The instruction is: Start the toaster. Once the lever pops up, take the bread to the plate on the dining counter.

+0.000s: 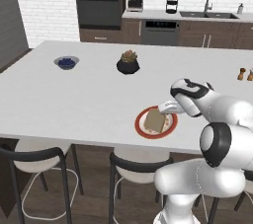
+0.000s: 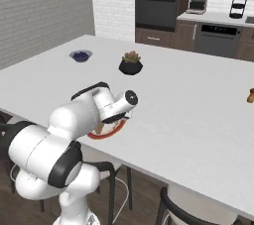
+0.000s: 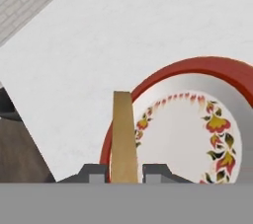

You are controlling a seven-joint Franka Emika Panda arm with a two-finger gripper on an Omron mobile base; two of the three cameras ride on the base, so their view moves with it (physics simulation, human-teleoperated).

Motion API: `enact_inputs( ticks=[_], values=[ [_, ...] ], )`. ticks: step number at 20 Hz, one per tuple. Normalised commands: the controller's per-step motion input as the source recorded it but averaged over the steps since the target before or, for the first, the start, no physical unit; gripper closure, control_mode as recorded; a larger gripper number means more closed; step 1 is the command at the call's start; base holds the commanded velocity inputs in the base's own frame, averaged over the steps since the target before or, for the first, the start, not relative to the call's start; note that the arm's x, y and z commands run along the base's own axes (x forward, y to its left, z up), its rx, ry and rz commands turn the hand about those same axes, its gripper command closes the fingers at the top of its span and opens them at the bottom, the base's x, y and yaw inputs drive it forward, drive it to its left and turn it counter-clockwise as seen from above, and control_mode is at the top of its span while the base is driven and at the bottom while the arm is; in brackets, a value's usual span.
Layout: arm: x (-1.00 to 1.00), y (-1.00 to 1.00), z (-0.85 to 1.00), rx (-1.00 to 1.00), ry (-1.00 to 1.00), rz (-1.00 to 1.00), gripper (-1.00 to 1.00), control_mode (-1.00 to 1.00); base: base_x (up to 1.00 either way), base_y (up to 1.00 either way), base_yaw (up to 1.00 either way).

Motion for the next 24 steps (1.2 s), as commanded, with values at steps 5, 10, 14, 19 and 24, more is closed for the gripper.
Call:
enact_inputs(
  ticks=[5, 10, 14, 19, 24],
  values=[
    [0.00, 0.00, -0.09, -0.02, 0.00, 0.02, -1.00, -1.00, 0.00, 0.00, 0.00],
    [0.00, 0.00, -0.06, -0.04, 0.00, 0.02, -1.00, -1.00, 0.00, 0.00, 0.00],
    [0.00, -0.08, -0.01, -0.06, 0.00, 0.01, -1.00, -1.00, 0.00, 0.00, 0.00],
    [0.00, -0.30, 0.00, -0.08, -0.02, 0.01, -1.00, -1.00, 0.00, 0.00, 0.00],
    [0.00, -0.40, 0.00, -0.10, -0.01, 0.00, -1.00, -1.00, 0.00, 0.00, 0.00]
  ],
)
